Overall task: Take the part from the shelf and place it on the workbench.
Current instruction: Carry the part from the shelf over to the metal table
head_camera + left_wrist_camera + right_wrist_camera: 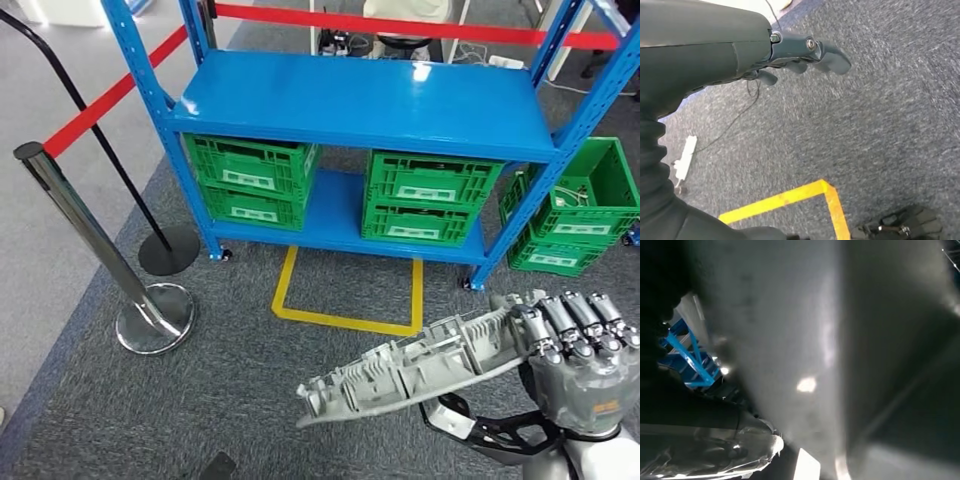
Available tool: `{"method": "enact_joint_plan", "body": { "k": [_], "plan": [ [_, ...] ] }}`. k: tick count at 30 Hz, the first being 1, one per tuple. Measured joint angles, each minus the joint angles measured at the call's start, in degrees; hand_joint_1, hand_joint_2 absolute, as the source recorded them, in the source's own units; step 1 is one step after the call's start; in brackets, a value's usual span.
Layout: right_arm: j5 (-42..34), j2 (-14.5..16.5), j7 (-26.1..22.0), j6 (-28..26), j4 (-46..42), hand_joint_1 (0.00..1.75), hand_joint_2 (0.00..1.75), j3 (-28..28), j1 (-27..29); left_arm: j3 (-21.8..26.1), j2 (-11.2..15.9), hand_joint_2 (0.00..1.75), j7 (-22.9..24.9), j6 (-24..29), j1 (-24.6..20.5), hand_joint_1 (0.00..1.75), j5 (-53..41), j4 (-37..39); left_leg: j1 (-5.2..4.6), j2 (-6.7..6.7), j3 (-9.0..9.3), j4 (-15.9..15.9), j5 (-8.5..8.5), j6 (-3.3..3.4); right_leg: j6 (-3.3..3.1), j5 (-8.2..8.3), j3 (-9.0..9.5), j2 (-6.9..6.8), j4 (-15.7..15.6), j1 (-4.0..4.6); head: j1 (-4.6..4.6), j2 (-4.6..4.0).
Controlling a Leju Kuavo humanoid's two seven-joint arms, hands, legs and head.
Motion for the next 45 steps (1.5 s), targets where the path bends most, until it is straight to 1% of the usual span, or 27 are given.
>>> {"method": "enact_joint_plan", "body": {
  "k": [1,2,4,5,6,7,9,11,13,15,16,17,19,20,21,22,23,24,25,27,28,30,32,33,37,40,45],
  "plan": [
    [0.0,0.0,0.0,0.0,0.0,1.75,1.75,0.0,0.0,0.0,0.0,1.75,0.0,0.0,0.0,0.00,0.0,0.0,0.07,0.00,-0.54,1.0,-1.61,-0.29,-0.58,0.74,-0.69,-0.09,0.0,-0.02,-0.12,0.00],
    [0.0,0.0,0.0,0.0,0.0,1.75,1.75,0.0,0.0,0.0,0.0,1.75,0.0,0.0,0.0,0.00,0.0,0.0,0.12,0.00,-1.26,3.0,-4.33,-0.52,-1.03,1.56,-1.41,-0.17,0.0,-0.07,-0.25,0.00],
    [0.0,0.0,0.0,0.0,0.1,1.75,1.75,0.0,0.0,0.0,0.1,1.75,0.0,0.0,-0.1,0.00,0.0,0.0,0.11,-0.01,-2.80,10.0,-10.66,-0.78,-1.43,3.26,-3.12,-0.22,0.1,0.03,-0.45,0.00],
    [0.0,0.0,0.0,0.0,0.2,1.75,1.75,0.0,0.0,0.0,0.2,1.75,0.0,0.0,-0.1,0.00,0.0,0.0,0.12,-0.01,-3.19,13.4,-12.21,-0.87,-1.43,4.12,-4.15,-0.24,0.1,0.08,-0.46,0.00],
    [0.1,0.0,-0.1,0.0,0.3,1.75,1.75,0.0,0.0,0.0,0.2,1.75,0.0,0.0,-0.1,0.00,0.0,0.0,0.12,-0.01,-3.02,15.8,-12.28,-0.91,-1.36,4.98,-5.26,-0.26,0.2,0.11,-0.46,0.00],
    [0.1,0.0,-0.1,0.0,0.4,1.75,1.75,0.0,0.0,0.0,0.2,1.75,0.0,0.0,-0.1,0.00,0.0,0.0,0.14,-0.01,-2.13,16.4,-11.04,-0.92,-1.26,5.76,-6.35,-0.29,0.3,0.12,-0.46,0.00],
    [0.1,0.1,-0.3,0.0,0.6,1.75,1.75,0.0,0.0,0.0,0.2,1.75,0.0,0.0,-0.2,0.00,0.0,0.0,0.28,-0.01,2.23,12.2,-8.16,-0.88,-0.92,7.22,-8.29,-0.32,0.6,0.14,-0.47,0.00],
    [0.1,0.2,-0.5,0.0,0.7,1.75,1.75,0.0,-0.1,0.0,0.1,1.75,0.0,0.0,-0.3,0.00,0.0,0.0,0.35,-0.06,8.18,4.1,-8.47,-0.60,-0.36,8.43,-9.76,-0.33,1.2,0.28,-0.40,0.00],
    [0.0,0.3,-0.5,0.0,0.7,1.75,1.75,0.0,-0.2,0.0,0.0,1.75,0.0,0.0,-0.5,0.00,0.0,0.0,0.00,-0.13,10.66,-0.5,-9.50,0.11,0.20,9.84,-10.52,-0.40,1.1,0.21,-0.34,0.00],
    [0.0,0.3,-0.6,0.0,0.9,1.75,1.75,0.0,-0.2,0.0,0.0,1.75,0.0,0.0,-0.3,0.00,0.1,0.0,-0.25,-0.03,9.76,-0.9,-8.68,1.11,0.74,10.64,-11.10,-0.35,0.7,-0.21,-0.45,0.00],
    [0.0,0.3,-0.7,0.0,1.0,1.75,1.75,0.0,-0.1,0.0,0.1,1.75,-0.1,0.1,-0.1,0.00,0.2,0.0,-0.28,0.06,9.22,-0.9,-8.07,1.62,1.05,9.51,-11.57,-0.29,1.3,-0.35,-0.41,0.00],
    [0.0,0.3,-0.9,0.0,1.2,1.75,1.75,-0.1,-0.1,0.0,0.1,1.75,-0.2,0.1,0.0,0.00,0.3,0.0,-0.22,0.15,8.58,-1.0,-7.44,2.03,1.33,7.29,-12.23,-0.23,3.0,-0.43,-0.35,0.00],
    [0.0,0.3,-1.3,0.0,1.5,1.75,1.75,-0.1,-0.3,0.1,0.2,1.75,-0.4,0.3,0.1,0.00,0.7,0.0,-0.24,0.21,7.11,-1.0,-6.13,2.44,1.75,1.42,-13.83,-0.19,9.7,-0.44,-0.12,0.00],
    [0.0,0.3,-1.2,0.0,1.9,1.75,1.75,-0.1,-0.5,0.2,0.2,1.75,-0.5,0.4,0.1,0.00,0.9,0.0,-0.27,0.21,6.31,-1.0,-5.46,2.47,1.84,-0.29,-14.47,-0.18,13.5,-0.43,-0.08,0.00],
    [0.0,0.2,-1.2,0.0,2.3,1.75,1.75,-0.1,-0.6,0.2,0.2,1.75,-0.6,0.5,0.1,0.00,1.1,0.0,-0.29,0.21,5.48,-1.0,-4.78,2.43,1.85,-0.58,-14.66,-0.18,16.4,-0.43,-0.07,0.00],
    [0.0,0.1,-1.2,0.0,2.8,1.75,1.75,-0.1,-0.8,0.3,0.3,1.75,-0.6,0.5,0.1,0.00,1.2,0.0,-0.30,0.21,4.63,-0.9,-4.14,2.36,1.81,0.43,-14.04,-0.18,17.6,-0.43,-0.06,0.00],
    [0.0,0.1,-1.4,0.0,3.3,1.75,1.75,-0.2,-0.9,0.3,0.3,1.75,-0.7,0.5,0.1,0.00,1.3,0.0,-0.30,0.21,3.87,-0.9,-3.54,2.24,1.72,2.06,-12.42,-0.18,16.8,-0.43,-0.07,0.00],
    [0.0,0.0,-1.7,0.0,3.7,1.75,1.75,-0.2,-1.1,0.3,0.4,1.75,-0.7,0.5,0.1,0.00,1.4,0.0,-0.30,0.19,3.23,-0.8,-2.99,2.07,1.63,3.38,-9.72,-0.19,14.1,-0.43,-0.07,0.00],
    [0.0,0.0,-1.9,0.0,4.1,1.75,1.75,-0.2,-1.5,0.4,0.4,1.75,-0.7,0.5,0.1,0.00,1.4,0.0,-0.34,0.15,2.73,-0.8,-2.52,1.84,1.52,3.46,-6.31,-0.19,9.9,-0.38,-0.07,0.00],
    [0.0,-0.1,-2.0,0.0,5.0,1.75,1.75,-0.2,-2.4,0.6,0.4,1.75,-0.7,0.6,0.1,0.00,1.6,0.0,-0.44,0.13,2.18,-0.7,-1.71,1.25,1.13,1.58,-1.10,-0.18,2.4,-0.17,-0.13,0.00],
    [0.0,-0.2,-2.0,0.0,5.4,1.75,1.75,-0.2,-2.8,0.6,0.4,1.75,-0.7,0.6,0.1,0.00,1.7,0.0,-0.46,0.14,2.02,-0.7,-1.43,0.96,0.88,0.64,-0.10,-0.15,0.3,-0.06,-0.16,0.00],
    [0.0,-0.4,-2.0,0.0,6.5,1.75,1.75,-0.2,-3.2,0.7,0.5,1.75,-0.7,0.6,0.2,0.00,1.7,0.0,-0.43,0.15,1.85,-0.7,-1.82,1.44,0.67,0.51,-0.41,-0.11,-0.5,0.06,-0.19,0.00],
    [0.0,-0.7,-2.1,0.0,7.6,1.75,1.75,-0.2,-3.5,0.8,0.7,1.75,-0.7,0.6,0.2,0.00,1.7,0.0,-0.42,0.13,1.77,-1.0,-2.13,2.39,0.47,0.84,-0.68,-0.10,-0.6,0.17,-0.22,0.00],
    [0.0,-0.7,-2.1,0.0,8.2,1.75,1.75,-0.2,-3.6,0.8,0.8,1.75,-0.7,0.5,0.2,0.00,1.7,0.0,-0.39,0.13,1.75,-1.2,-1.35,2.44,0.27,1.02,-0.83,-0.10,-0.5,0.26,-0.23,0.00],
    [0.0,-0.8,-2.1,0.0,9.4,1.75,1.75,-0.3,-3.9,1.2,1.1,1.75,-0.7,0.4,0.4,0.00,1.7,0.0,-0.12,0.06,1.32,-1.9,1.00,0.82,-0.25,1.74,-1.49,-0.18,-0.3,0.54,-0.23,0.00],
    [0.0,-0.9,-2.1,0.0,10.0,1.75,1.75,-0.3,-4.0,1.2,1.2,1.75,-0.7,0.4,0.5,0.00,1.7,0.0,0.00,0.06,0.73,-2.0,1.41,0.40,-0.37,2.07,-1.83,-0.18,-0.2,0.63,-0.21,0.00],
    [0.0,-1.0,-2.0,0.0,9.6,1.75,1.75,-0.8,-4.3,1.3,1.4,1.75,-0.6,0.0,0.4,0.00,1.3,0.0,0.19,-0.12,0.88,-3.3,1.91,1.53,0.51,1.81,-2.15,-0.31,-0.2,0.55,-0.18,0.00]
  ]
}}
